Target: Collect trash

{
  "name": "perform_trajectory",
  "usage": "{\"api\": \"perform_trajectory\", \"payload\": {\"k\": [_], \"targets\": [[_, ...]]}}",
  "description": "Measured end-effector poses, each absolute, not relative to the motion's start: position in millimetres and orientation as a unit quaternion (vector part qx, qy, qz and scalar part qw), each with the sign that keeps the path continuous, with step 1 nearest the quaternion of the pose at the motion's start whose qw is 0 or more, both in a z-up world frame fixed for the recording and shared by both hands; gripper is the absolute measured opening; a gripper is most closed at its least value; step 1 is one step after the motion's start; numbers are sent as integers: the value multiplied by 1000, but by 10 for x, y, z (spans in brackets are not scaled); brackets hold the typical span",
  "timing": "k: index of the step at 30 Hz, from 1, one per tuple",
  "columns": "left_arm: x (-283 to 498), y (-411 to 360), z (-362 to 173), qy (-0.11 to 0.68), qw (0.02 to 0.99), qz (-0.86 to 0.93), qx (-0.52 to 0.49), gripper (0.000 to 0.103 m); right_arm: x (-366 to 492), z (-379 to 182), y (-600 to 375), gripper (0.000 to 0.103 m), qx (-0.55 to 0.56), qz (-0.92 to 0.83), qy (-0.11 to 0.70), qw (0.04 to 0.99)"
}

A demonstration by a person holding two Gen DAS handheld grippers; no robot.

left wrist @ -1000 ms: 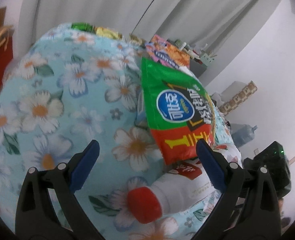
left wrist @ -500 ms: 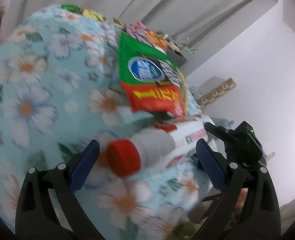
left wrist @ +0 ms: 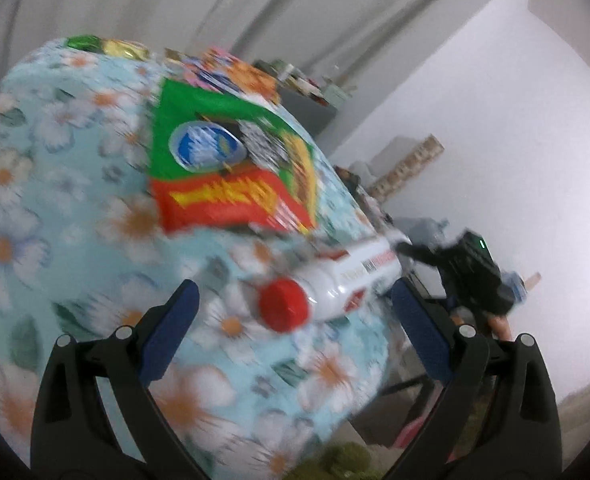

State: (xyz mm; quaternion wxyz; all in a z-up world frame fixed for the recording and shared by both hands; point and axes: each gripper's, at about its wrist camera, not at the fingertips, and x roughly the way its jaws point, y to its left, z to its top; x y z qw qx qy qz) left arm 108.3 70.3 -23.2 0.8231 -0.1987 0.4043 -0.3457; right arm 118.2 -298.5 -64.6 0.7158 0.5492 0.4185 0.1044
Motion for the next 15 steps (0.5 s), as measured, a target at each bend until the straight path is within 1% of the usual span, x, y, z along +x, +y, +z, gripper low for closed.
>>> {"api": "perform_trajectory", "payload": {"k": [2, 6, 11, 15], "targets": [[1151, 816, -192, 399, 833, -328, -199, 93, 1171, -669, -2939, 73, 547, 114, 427, 710], [1363, 932, -143, 401, 850, -282, -195, 93, 1127, -639, -2817, 74, 540, 113, 439, 709], [1950, 1018, -201, 437, 836, -236, -233, 93, 1090, -638, -2779, 74, 536, 109, 444, 710], [2386, 1003, -189, 444, 832, -224, -246, 93, 1154, -664, -2718, 74, 537, 107, 447, 707]]}}
